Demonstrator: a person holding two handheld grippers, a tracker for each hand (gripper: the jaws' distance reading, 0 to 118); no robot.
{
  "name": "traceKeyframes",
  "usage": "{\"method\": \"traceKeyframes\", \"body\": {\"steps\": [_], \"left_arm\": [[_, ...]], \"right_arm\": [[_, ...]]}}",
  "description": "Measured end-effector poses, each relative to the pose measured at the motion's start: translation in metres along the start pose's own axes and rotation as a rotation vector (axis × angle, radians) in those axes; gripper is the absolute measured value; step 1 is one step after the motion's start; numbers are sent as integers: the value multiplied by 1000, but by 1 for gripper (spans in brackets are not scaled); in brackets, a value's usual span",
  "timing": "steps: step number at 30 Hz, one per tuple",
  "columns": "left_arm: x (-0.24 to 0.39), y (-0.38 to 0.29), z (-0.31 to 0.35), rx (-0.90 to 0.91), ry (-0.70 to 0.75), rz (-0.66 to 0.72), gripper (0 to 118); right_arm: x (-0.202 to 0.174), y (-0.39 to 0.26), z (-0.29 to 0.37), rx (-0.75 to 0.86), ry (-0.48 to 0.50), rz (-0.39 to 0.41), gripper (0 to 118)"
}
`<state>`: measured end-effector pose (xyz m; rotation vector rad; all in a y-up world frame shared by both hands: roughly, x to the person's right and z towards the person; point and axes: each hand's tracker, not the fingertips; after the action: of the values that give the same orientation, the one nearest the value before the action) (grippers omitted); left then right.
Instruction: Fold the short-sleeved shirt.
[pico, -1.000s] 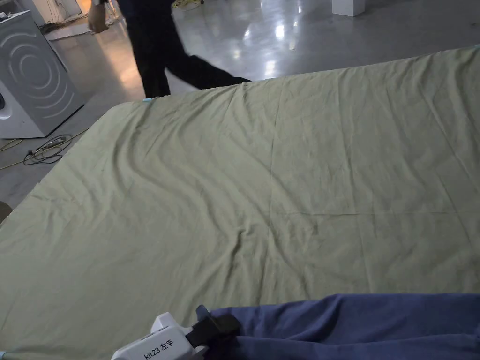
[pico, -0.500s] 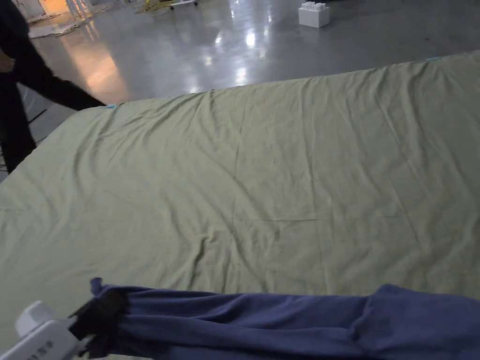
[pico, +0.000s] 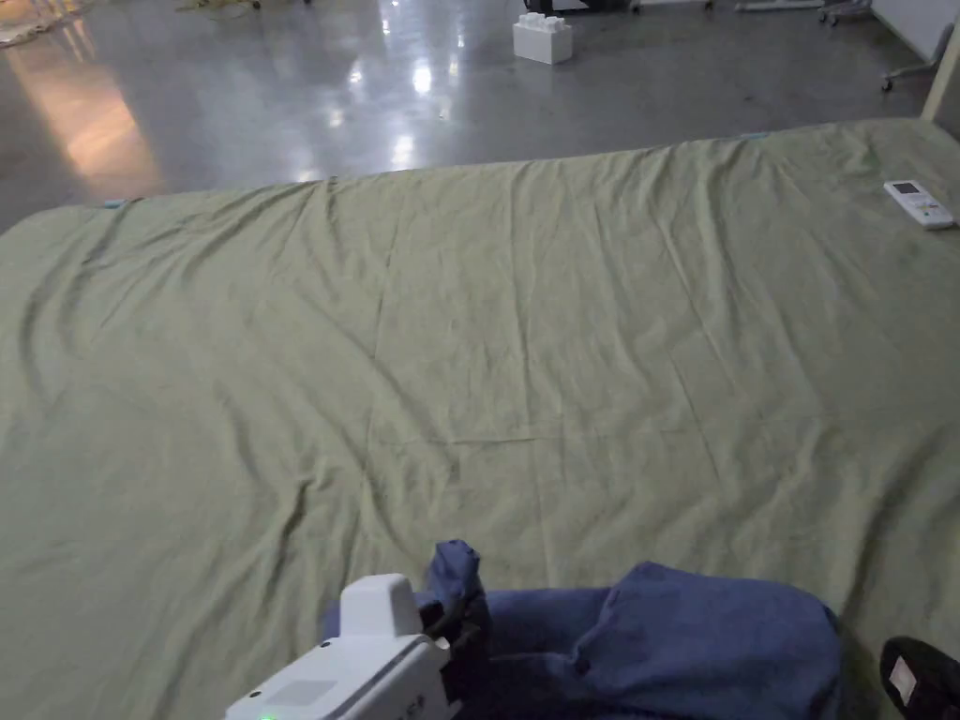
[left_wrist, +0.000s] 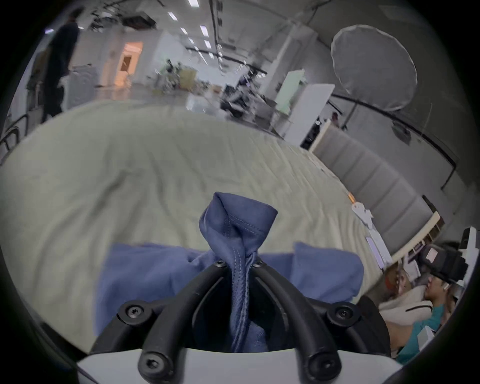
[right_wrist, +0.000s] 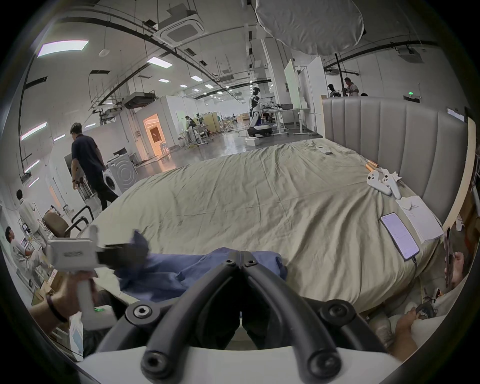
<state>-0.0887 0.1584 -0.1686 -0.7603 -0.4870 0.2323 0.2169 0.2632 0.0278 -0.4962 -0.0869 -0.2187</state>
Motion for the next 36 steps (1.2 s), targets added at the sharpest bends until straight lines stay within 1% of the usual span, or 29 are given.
{"method": "traceKeyframes", "body": {"steps": [1, 3, 4, 5, 6, 7, 8, 11, 12, 13, 14, 15, 16, 18, 19, 20, 21, 22, 23, 24, 25, 27, 29, 30, 32, 34, 35, 36], "left_arm": [[8, -7, -13, -35, 0, -14, 23], [12, -16, -28, -53, -14, -44, 35], [11, -19, -33, -70, -44, -60, 42], [10, -19, -34, -80, -77, -46, 61], [11, -16, -30, -84, -112, -30, 74], [10, -11, -20, -64, -133, -20, 78], [7, -4, -8, -47, -139, -20, 78], [-7, 15, 36, 101, -108, 17, 78], [-16, 19, 47, 141, -88, 74, 77], [-24, 22, 51, 166, -65, 154, 74], [-28, 22, 53, 164, -72, 219, 62], [-34, 21, 46, 144, -113, 266, 36], [-34, 18, 37, 120, -137, 274, 2], [-24, 7, 9, 47, -134, 267, 3], [-21, 0, -8, -16, -225, 285, 2], [-20, -9, -23, -62, -265, 329, 2], [-13, -19, -41, -130, -201, 350, 2], [-7, -28, -58, -200, -164, 337, 1], [-5, -37, -69, -230, -179, 315, 0], [-6, -46, -78, -225, -176, 279, 0], [-8, -47, -79, -183, -187, 298, 0], [0, -34, -69, -198, -164, 316, 0], [1, -26, -56, -193, -153, 296, 0], [1, -18, -41, -157, -184, 256, 1], [-16, -7, -7, -46, -255, 289, 3], [-43, 4, 25, 40, -267, 361, 7], [-58, 7, 37, 62, -244, 396, 17], [-77, 9, 46, 74, -228, 427, 33]], "right_arm": [[-1, -3, 2, -5, -7, -2, 0], [1, -9, 2, -29, -13, -2, 0], [2, -13, 1, -40, -23, -3, 0], [4, -16, -1, -49, -25, -7, 0], [6, -18, -4, -61, -21, -16, 0], [7, -20, -5, -66, -20, -26, 0], [7, -20, -6, -66, -17, -34, 0], [8, -20, -7, -56, 8, -52, 0], [8, -20, -8, -54, 15, -53, 0], [8, -19, -8, -53, 17, -51, 0], [7, -19, -8, -53, 19, -47, 0], [7, -19, -8, -55, 20, -42, 0], [7, -20, -7, -56, 18, -38, 0], [7, -21, -4, -61, 15, -37, 0], [8, -22, -1, -63, 12, -38, 0], [8, -23, 2, -65, 7, -42, 0], [10, -25, 5, -69, -1, -51, 0], [11, -26, 9, -69, -9, -58, 0], [11, -27, 12, -65, -14, -61, 0], [12, -28, 14, -63, -20, -68, 0], [13, -28, 16, -64, -26, -81, 0], [13, -29, 15, -68, -27, -94, 0], [14, -30, 12, -73, -22, -101, 0], [14, -30, 10, -79, -16, -98, 0], [9, -27, 7, -78, -9, -74, 0], [7, -25, 3, -76, 9, -69, 0], [6, -25, 0, -77, 20, -71, 0], [5, -24, -3, -79, 29, -69, 0]]}}
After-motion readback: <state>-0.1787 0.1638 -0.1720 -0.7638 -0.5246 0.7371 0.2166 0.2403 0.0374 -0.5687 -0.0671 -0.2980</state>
